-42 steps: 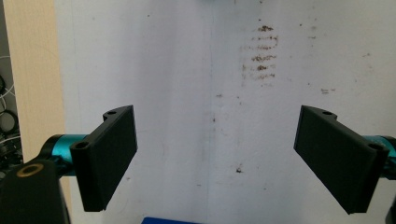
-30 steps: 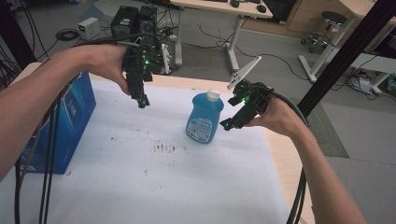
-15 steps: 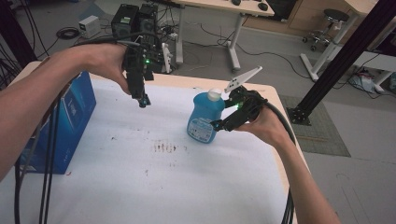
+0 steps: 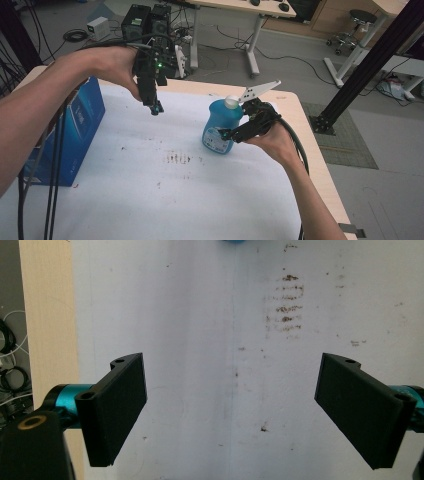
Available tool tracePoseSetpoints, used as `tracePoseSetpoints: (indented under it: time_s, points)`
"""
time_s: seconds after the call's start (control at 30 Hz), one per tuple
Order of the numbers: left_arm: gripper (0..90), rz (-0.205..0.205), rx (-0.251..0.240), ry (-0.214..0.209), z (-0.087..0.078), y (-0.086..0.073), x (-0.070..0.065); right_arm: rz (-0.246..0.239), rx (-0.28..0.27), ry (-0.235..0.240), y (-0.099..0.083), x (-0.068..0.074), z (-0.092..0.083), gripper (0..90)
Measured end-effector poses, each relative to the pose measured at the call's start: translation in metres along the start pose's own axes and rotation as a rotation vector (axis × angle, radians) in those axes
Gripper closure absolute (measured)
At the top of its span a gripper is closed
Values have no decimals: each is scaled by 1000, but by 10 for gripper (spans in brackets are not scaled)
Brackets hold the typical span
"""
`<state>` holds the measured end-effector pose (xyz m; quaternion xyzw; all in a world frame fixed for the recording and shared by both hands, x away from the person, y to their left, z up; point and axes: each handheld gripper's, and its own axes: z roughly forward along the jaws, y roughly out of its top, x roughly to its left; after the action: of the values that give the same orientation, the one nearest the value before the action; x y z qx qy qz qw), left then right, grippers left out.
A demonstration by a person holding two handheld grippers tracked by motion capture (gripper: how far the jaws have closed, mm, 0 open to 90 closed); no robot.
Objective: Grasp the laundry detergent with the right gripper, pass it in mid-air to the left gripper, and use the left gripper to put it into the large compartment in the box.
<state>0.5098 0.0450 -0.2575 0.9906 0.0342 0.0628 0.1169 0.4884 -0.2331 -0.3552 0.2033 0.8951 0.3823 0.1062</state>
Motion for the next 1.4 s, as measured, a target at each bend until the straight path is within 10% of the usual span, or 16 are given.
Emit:
tracePoseSetpoints:
  time_s: [1.4]
  points:
    - [134, -15, -19, -2, -1, -6, 2, 11, -92, -19, -13, 3, 12, 203]
